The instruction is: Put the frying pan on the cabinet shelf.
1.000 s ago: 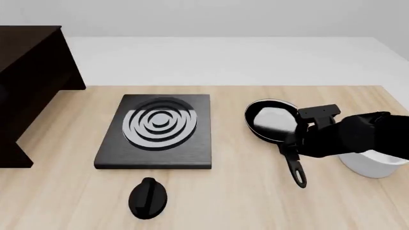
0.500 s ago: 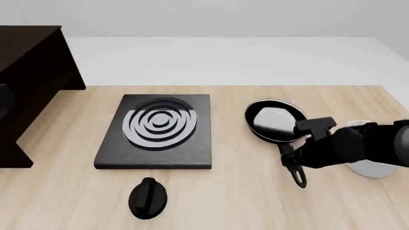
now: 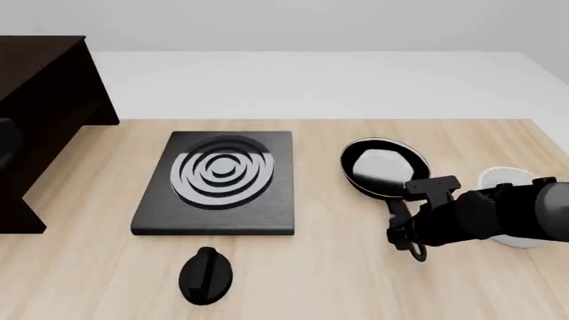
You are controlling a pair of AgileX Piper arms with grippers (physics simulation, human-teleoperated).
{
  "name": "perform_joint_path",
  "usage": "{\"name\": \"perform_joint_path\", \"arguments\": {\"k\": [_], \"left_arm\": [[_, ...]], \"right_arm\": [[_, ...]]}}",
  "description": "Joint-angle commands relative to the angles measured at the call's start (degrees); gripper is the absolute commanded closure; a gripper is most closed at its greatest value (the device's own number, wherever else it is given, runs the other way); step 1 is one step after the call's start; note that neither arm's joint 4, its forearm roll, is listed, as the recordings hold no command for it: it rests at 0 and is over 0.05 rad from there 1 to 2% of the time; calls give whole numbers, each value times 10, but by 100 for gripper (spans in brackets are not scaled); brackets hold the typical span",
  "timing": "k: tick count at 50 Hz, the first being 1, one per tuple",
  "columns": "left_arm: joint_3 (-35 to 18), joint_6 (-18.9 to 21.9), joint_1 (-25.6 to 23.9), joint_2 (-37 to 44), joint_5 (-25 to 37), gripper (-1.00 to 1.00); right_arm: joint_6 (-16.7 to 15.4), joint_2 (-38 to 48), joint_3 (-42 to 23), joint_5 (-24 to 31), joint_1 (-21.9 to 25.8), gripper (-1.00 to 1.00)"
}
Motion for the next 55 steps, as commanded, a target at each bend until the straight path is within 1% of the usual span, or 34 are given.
{"name": "perform_joint_path", "arguments": {"k": [1, 2, 5, 9, 12, 19, 22, 29, 34, 38, 39, 40, 41, 42, 43, 45, 46, 47, 49, 50, 51, 52, 53, 55], "left_arm": [[2, -1, 0, 0, -1, -100], [1, -3, -1, 0, 0, -100], [-8, -9, -3, 0, 4, -100], [-4, -7, -2, 0, 0, -100], [1, -6, -1, 0, -2, -100], [5, -6, -8, 3, -6, -100], [8, -5, -9, 4, -8, -100], [3, -4, -11, 5, -4, -100], [4, -4, -12, 5, -4, -100], [5, -5, -12, 6, -6, -100], [5, -6, -12, 6, -6, -100], [6, -15, -9, 9, -5, -100], [7, -31, -12, 11, -4, -100], [4, -34, -14, 11, -1, -100], [1, -27, -14, 11, 0, -100], [2, -28, -15, 13, -1, -100], [3, -27, -16, 13, -3, -100], [6, -27, -18, 13, -5, -100], [9, -29, -19, 14, -7, -100], [11, -29, -17, 19, -7, -100], [17, -38, -9, 35, -7, -100], [18, -33, -8, 37, -9, -100], [19, -28, -11, 34, -11, -100], [18, -33, -16, 33, -10, -100]], "right_arm": [[-3, -5, 7, -7, -2, -100], [-2, -6, 7, -6, -3, 100], [-17, -20, 3, -4, -14, 100], [-23, -31, 3, -1, -24, 100], [-45, -39, 6, -3, -35, 100], [-45, -82, 13, 8, -38, 100], [-50, -106, 11, 15, -45, 100], [-48, -152, 11, 29, -49, 100], [-37, -179, 13, 28, -43, 100], [-44, -199, 10, 33, -48, 100], [-41, -209, 6, 39, -46, 100], [-41, -220, 3, 38, -45, 100], [-44, -231, 1, 34, -46, 100], [-54, -239, 0, 30, -44, 100], [-50, -237, 1, 30, -43, 100], [-41, -250, 0, 30, -37, 100], [-47, -255, -3, 30, -41, 100], [-64, -263, -4, 29, -45, 100], [-78, -272, -4, 28, -43, 100], [-75, -277, -5, 28, -38, 100], [-76, -283, -6, 27, -38, 100], [-77, -286, -7, 27, -40, 100], [-75, -287, -11, 29, -41, 100], [-82, -296, -14, 28, -43, 100]]}}
